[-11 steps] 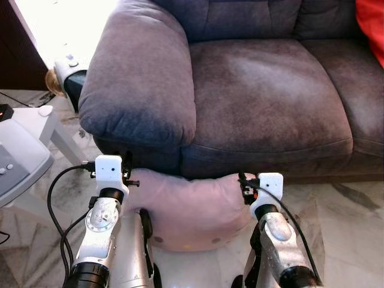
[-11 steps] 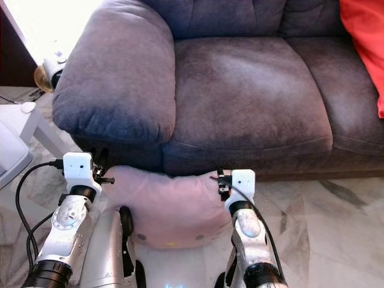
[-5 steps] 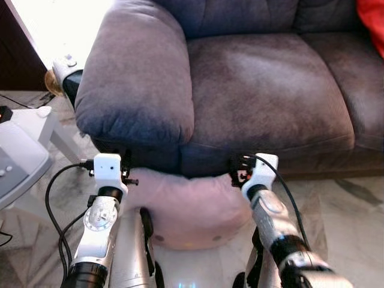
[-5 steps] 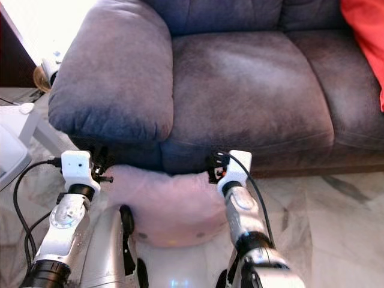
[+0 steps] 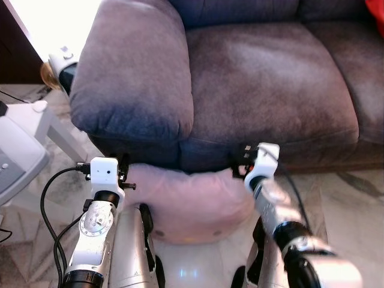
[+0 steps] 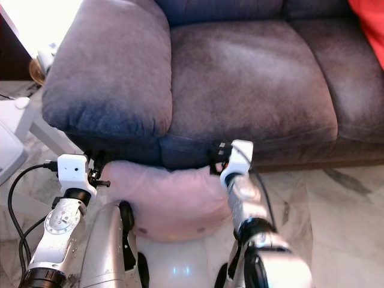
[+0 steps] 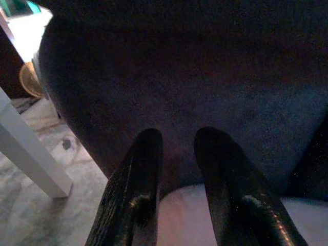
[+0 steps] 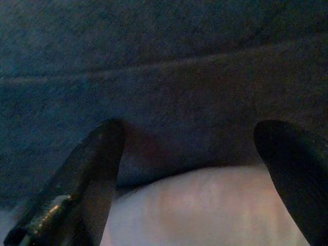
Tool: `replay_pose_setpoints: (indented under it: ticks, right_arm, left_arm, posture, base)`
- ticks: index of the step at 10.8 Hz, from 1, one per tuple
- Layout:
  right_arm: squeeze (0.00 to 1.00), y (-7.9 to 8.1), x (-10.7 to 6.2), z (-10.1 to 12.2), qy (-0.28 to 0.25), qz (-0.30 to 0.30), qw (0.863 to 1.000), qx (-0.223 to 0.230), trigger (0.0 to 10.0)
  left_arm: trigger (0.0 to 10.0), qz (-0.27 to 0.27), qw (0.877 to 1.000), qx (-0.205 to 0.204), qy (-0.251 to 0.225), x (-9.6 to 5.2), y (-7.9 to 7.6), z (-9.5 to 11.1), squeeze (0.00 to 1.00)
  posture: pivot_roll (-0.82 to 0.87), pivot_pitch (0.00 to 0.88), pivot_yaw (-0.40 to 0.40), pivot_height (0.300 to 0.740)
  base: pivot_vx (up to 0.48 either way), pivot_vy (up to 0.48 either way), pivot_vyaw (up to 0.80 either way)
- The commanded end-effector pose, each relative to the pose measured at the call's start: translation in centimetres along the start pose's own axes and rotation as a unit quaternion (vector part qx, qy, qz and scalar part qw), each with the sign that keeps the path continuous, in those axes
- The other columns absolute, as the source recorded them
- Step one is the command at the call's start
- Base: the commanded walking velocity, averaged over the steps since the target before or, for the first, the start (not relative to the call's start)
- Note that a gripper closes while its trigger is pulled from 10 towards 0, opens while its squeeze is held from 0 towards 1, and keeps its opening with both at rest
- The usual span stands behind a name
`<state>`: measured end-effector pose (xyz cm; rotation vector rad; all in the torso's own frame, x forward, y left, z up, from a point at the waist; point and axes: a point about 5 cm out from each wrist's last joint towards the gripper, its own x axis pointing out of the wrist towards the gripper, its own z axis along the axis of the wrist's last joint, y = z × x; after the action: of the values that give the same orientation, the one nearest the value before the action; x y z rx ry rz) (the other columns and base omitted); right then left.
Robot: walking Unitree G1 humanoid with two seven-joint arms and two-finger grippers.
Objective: Move the pillow to the sofa from floor
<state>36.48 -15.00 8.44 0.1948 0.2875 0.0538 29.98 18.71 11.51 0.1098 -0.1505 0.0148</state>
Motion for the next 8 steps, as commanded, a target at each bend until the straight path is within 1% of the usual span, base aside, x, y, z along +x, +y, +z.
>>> replay_pose_setpoints:
  ticks: [1,2,3,4,8]
  right_arm:
    - [1.0,-0.3,0.0,-0.4,0.019,-0.013,1.0,0.005,10.0]
    - [1.0,-0.3,0.1,-0.2,0.017,-0.011,1.0,0.003,10.0]
    - [0.0,-0.5,0.1,-0.2,0.025,-0.013,1.0,-0.003,10.0]
    - [0.0,-0.6,0.2,-0.3,0.036,-0.017,0.999,0.013,10.0]
    - [0.0,-1.5,0.1,-0.3,0.052,-0.039,0.998,0.013,10.0]
  left_arm:
    - [10.0,-0.005,1.0,0.002,0.007,-0.5,0.0,-0.1,0.0]
    - [10.0,-0.007,1.0,0.002,0.008,-0.7,-0.1,0.0,0.0]
    - [10.0,-0.008,1.0,0.001,0.011,-1.0,-0.1,0.0,0.0]
    - [10.0,-0.005,1.0,-0.003,0.016,-1.3,0.1,-0.1,0.0]
    - [10.0,-0.003,1.0,0.0,0.026,-2.3,0.5,0.2,0.0]
  posture:
    - [0.18,0.308,-0.001,0.459]
    - [0.19,0.317,-0.001,0.459]
    - [0.19,0.334,-0.003,0.459]
    - [0.19,0.349,-0.006,0.459]
    - [0.2,0.399,-0.011,0.459]
  base:
    - [0.0,0.0,0.0]
    - [0.0,0.0,0.0]
    - [0.0,0.0,0.0]
    - [0.0,0.0,0.0]
    - [0.0,0.0,0.0]
